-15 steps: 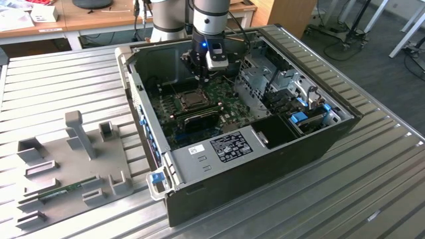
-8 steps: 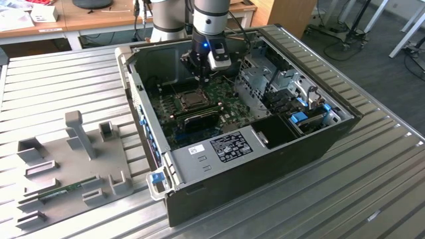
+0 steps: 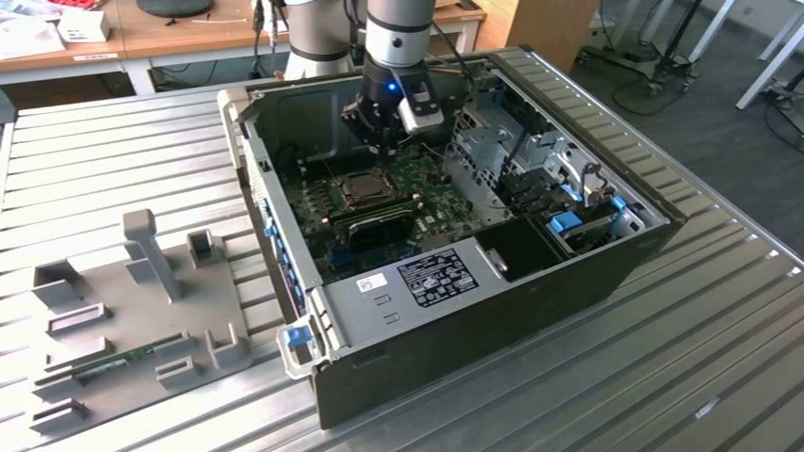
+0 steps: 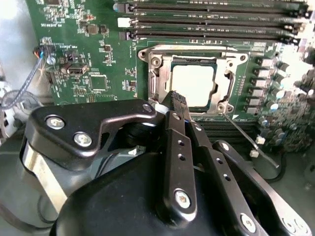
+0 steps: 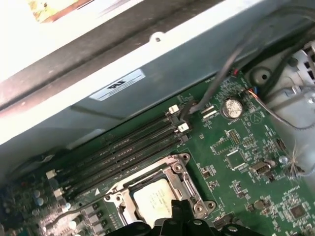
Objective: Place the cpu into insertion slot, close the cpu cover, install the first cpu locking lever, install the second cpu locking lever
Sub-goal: 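Close the cpu cover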
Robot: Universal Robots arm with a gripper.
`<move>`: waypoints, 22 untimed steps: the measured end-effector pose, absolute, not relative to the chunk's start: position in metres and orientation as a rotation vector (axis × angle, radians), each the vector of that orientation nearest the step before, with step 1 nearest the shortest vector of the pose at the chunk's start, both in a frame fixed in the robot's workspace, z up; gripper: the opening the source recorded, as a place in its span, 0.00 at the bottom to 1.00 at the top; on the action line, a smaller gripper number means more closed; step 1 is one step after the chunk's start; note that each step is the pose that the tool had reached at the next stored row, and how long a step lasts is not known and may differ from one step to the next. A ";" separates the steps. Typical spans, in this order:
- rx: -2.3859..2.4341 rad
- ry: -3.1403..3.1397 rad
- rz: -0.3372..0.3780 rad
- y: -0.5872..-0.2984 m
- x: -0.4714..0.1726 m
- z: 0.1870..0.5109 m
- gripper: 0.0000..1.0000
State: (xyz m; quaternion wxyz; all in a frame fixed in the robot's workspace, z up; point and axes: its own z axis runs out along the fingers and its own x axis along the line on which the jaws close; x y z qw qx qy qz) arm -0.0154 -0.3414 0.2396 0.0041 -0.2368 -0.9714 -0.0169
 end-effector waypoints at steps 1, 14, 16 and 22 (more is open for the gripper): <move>-0.721 -3.050 -0.053 -0.341 -0.015 0.239 0.11; -0.635 -3.082 -0.057 -0.341 -0.017 0.239 0.11; -0.605 -3.089 -0.058 -0.341 -0.018 0.239 0.11; -0.533 -3.105 -0.060 -0.341 -0.019 0.238 0.11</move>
